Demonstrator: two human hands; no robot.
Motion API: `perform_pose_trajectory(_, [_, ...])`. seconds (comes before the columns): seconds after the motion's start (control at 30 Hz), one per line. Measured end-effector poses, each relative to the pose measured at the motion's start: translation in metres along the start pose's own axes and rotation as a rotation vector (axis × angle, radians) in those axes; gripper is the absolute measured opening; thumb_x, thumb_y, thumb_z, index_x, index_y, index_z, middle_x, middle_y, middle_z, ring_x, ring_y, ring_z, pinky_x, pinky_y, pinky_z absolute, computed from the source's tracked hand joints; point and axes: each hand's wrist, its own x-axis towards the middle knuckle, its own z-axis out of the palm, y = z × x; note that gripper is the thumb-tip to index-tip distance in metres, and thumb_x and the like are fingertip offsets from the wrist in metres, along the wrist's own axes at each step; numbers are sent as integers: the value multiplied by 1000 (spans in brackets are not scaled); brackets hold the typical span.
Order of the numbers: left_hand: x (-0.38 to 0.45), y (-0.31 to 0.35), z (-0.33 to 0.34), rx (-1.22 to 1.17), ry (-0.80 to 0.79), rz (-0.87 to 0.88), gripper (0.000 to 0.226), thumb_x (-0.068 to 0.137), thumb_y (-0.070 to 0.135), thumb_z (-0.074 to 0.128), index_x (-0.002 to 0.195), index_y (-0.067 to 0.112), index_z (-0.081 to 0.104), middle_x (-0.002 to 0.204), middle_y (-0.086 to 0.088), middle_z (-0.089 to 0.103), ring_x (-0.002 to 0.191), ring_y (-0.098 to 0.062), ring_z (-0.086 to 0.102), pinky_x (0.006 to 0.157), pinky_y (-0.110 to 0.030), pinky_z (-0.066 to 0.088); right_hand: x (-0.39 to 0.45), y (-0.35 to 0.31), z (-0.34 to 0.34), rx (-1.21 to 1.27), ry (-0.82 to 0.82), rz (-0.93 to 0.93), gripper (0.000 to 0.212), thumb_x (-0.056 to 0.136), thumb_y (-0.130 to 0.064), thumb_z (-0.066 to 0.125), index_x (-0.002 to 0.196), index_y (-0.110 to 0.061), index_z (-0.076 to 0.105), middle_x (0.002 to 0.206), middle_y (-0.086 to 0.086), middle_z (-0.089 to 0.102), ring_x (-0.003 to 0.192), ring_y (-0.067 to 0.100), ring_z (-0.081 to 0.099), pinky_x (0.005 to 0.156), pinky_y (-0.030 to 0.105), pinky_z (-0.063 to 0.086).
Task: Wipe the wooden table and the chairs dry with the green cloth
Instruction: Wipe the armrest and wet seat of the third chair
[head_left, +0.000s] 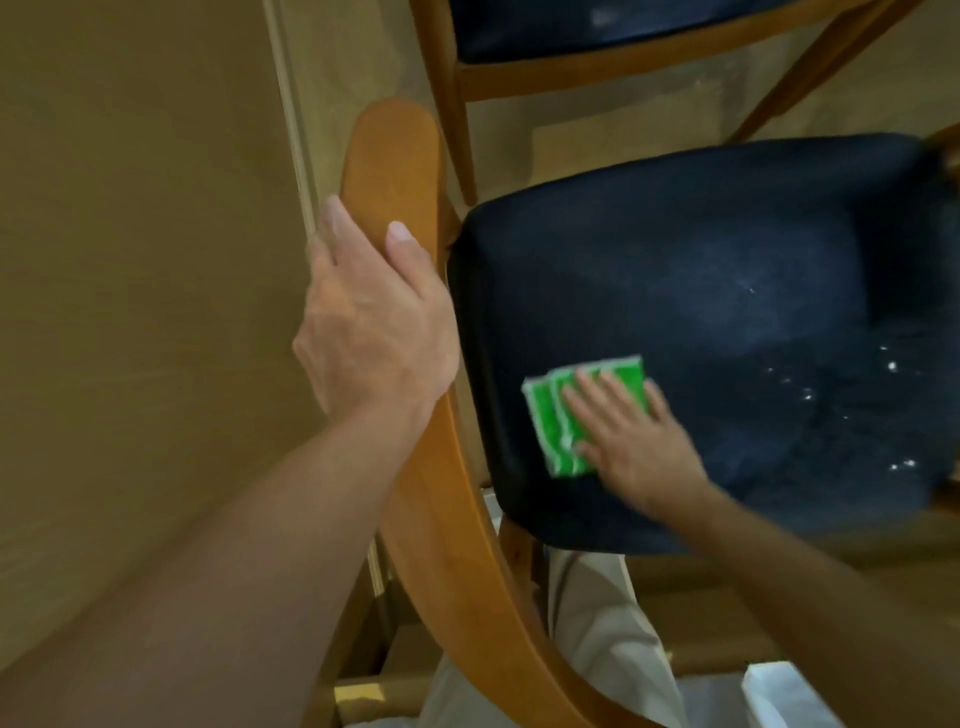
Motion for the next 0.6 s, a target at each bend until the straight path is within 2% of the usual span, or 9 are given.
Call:
perform_pose_trajectory(0.13, [0,-1,3,10,29,8,59,97,46,23,144,13,32,139,-8,49,122,-26,51,90,-36,39,62,61,-36,84,182,413,60,101,-42,22,154,-16,11,162,7,6,148,28,10,114,57,6])
perform_pose_trajectory(0.2, [1,-2,5,8,45,9,58,97,45,24,144,12,33,137,-7,50,119,-25,52,85,-31,36,79,56,-44,132,210,503,62,100,-38,23,153,-9,12,161,15,5,147,35,9,116,55,8])
perform_pose_trajectory(0.27, [2,-3,5,5,47,7,58,97,46,25,144,12,34,136,-7,51,119,-24,52,87,-31,37,74,24,-41,194,215,515,67,94,-28,35,152,-3,14,159,20,6,145,41,8,115,55,9])
perform_pose_trajectory(0.37, [4,-3,5,12,42,3,58,97,46,25,144,13,33,138,-6,50,121,-23,50,90,-32,37,27,-43,-10,196,112,357,77,91,-31,43,153,-12,1,159,15,-7,145,37,-6,115,52,0])
perform_pose_trajectory(0.43, [4,-2,3,-4,34,0,58,97,45,24,144,13,33,137,-6,50,120,-24,51,91,-36,39,-15,-81,14,205,11,181,84,90,-32,50,153,-20,-4,159,9,-15,145,33,-12,116,56,3])
perform_pose_trajectory(0.47, [3,-2,2,-12,30,0,57,97,45,25,143,13,33,135,-6,51,118,-25,52,90,-38,39,-32,-92,23,186,-27,88,87,87,-33,57,154,-21,3,160,9,-8,146,33,-6,115,57,10])
perform_pose_trajectory(0.53, [2,-2,2,-11,29,1,56,97,44,25,143,13,33,132,-5,52,114,-26,53,85,-38,39,-48,-93,31,113,-75,-71,88,76,-32,70,151,-18,27,159,12,18,144,34,18,111,55,23])
perform_pose_trajectory(0.6, [2,-3,2,-2,27,6,55,97,44,25,143,14,33,132,-4,52,113,-25,54,82,-34,35,-46,-81,31,34,-66,-151,84,74,-31,70,149,-17,34,156,12,25,142,33,25,110,52,23])
